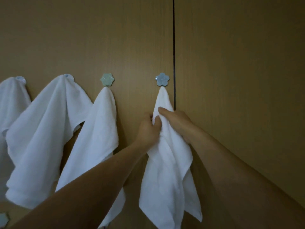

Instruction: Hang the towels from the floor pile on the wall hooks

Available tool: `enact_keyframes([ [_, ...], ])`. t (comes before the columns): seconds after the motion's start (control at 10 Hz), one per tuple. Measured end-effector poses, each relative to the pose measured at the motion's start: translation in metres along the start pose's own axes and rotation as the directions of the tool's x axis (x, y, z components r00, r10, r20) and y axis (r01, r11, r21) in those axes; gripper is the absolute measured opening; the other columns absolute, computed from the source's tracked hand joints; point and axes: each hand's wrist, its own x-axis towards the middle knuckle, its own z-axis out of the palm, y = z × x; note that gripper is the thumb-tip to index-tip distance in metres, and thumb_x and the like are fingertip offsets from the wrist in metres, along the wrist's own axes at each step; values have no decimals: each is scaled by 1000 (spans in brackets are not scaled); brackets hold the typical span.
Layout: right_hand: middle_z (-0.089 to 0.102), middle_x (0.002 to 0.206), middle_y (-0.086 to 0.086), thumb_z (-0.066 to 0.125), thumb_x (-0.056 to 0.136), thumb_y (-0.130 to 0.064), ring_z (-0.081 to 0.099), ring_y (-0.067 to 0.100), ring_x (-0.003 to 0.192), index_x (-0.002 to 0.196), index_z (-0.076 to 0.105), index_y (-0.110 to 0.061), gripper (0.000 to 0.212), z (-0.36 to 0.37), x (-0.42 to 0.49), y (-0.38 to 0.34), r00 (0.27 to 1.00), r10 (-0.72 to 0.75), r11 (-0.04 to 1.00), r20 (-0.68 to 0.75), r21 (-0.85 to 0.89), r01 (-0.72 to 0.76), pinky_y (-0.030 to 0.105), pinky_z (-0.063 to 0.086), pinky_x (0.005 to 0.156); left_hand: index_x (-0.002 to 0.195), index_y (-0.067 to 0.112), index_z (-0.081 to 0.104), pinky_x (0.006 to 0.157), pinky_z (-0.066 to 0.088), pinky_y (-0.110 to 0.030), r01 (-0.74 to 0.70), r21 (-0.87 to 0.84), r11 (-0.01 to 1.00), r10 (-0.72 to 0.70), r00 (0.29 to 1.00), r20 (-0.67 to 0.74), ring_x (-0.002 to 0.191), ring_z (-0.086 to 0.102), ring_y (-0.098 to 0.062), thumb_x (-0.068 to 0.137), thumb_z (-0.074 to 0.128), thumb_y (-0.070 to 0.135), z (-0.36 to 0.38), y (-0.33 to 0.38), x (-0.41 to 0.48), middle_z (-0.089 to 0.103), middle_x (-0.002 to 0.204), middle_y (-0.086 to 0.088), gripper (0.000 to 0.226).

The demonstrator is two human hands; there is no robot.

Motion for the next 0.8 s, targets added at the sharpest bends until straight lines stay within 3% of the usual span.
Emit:
enact_keyframes([
  [0.1,72,101,2,72,69,-65,70,21,89,117,65,-17,69,2,-8,19,999,14,989,38,145,-19,39,56,87,109,26,46,59,47,-10,71,-64,995,-62,989,132,84,57,-2,92,57,23,-8,-13,-13,57,95,15,20],
  [0.2,73,96,-7,81,63,-58,70,13,84,108,65,-26,58,4,-18,33,997,-68,983,23,175,62,30,58,74,115,15,57,77,57,-32,318,-284,905,-233,927,295,97,65,-23,84,60,1,-22,-14,-21,67,110,-6,33],
  [0.3,72,86,-18,90,58,-42,70,1,78,95,65,-32,45,8,-37,53,995,-100,978,26,187,93,19,55,62,113,3,61,75,57,-35,509,-333,794,-372,840,396,97,66,-30,78,53,-14,-32,-23,-37,69,107,-12,40],
  [0.4,73,86,-19,88,66,-28,68,-3,80,95,65,-32,37,16,-61,82,994,-101,987,32,126,96,13,52,62,118,1,60,91,52,-44,581,-121,805,-508,780,365,102,62,-31,80,56,-6,-33,-39,-65,66,110,-14,39],
  [0.5,69,102,-10,84,70,-33,66,5,91,115,61,-23,51,28,-92,105,998,-42,999,-53,-7,41,20,53,75,123,3,57,88,50,-39,600,7,800,-582,773,254,105,59,-30,85,60,9,-33,-49,-92,63,115,-14,39],
  [0.6,65,108,-13,87,69,-32,64,1,96,119,57,-25,58,37,-134,112,996,34,995,-85,93,-26,19,53,74,127,1,52,77,45,-30,569,96,817,-572,780,254,106,58,-28,87,61,13,-40,-49,-119,59,120,-15,43],
  [0.7,67,96,-17,87,70,-21,64,-12,78,98,59,-35,41,44,-178,119,994,9,1000,-111,21,-6,8,48,59,128,0,48,67,44,-16,563,137,815,-574,754,320,101,56,-22,87,61,10,-57,-51,-156,57,115,-9,44],
  [0.8,62,114,-2,85,70,-28,62,1,92,117,55,-17,56,55,-225,121,978,120,981,-171,-130,-143,17,51,69,127,-8,48,88,45,-24,706,-220,673,-652,707,275,109,55,-30,95,42,-7,-70,-81,-198,57,119,-16,33],
])
